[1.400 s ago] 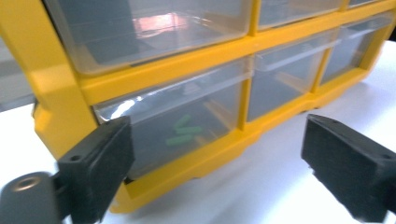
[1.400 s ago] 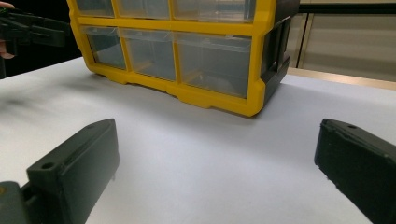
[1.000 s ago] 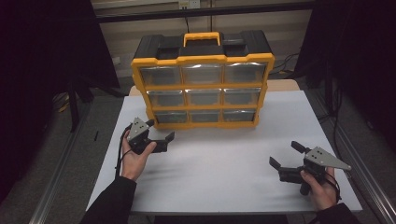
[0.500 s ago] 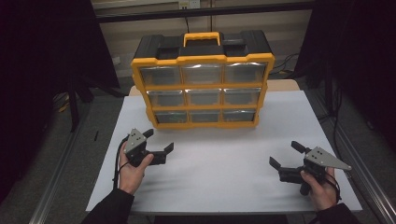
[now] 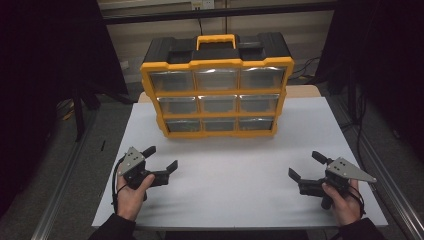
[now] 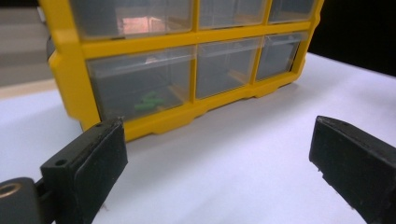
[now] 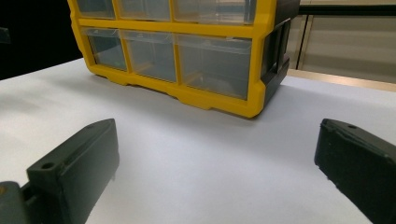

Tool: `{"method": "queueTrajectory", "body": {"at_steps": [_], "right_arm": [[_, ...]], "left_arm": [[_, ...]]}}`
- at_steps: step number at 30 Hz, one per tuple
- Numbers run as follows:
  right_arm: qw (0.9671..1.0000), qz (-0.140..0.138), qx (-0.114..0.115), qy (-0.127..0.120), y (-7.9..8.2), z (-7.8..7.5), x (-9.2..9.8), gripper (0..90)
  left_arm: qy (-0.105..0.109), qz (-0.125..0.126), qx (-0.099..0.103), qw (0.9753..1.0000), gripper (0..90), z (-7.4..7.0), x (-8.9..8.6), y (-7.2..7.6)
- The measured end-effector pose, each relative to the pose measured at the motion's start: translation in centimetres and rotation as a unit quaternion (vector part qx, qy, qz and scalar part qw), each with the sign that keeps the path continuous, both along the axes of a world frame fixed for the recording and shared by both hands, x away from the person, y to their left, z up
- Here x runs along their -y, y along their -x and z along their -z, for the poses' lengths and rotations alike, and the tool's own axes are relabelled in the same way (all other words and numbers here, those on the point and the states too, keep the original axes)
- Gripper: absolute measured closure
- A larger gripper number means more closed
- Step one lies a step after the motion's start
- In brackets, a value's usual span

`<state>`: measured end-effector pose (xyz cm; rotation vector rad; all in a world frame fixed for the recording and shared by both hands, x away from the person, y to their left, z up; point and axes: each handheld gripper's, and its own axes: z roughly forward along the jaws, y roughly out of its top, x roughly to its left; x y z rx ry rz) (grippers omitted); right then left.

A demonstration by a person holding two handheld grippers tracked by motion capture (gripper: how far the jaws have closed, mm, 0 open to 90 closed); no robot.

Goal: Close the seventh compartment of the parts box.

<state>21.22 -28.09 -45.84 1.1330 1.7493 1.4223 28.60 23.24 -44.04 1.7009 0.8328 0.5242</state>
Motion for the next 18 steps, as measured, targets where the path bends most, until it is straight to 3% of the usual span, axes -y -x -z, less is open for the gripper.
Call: {"method": "queueTrajectory", "body": {"at_steps": [8, 18], "right_arm": [[1.0, 0.0, 0.0, 0.001, 0.0, 0.0, 0.0, 0.0], [1.0, 0.002, -0.001, 0.001, 0.0, 0.0, 0.0, 0.0]], "left_arm": [[-0.003, -0.003, 0.009, 1.0, 4.1, 0.2, -0.6, 1.6], [-0.008, -0.01, 0.009, 0.9999, 4.1, 0.6, -1.2, 2.2]]}}
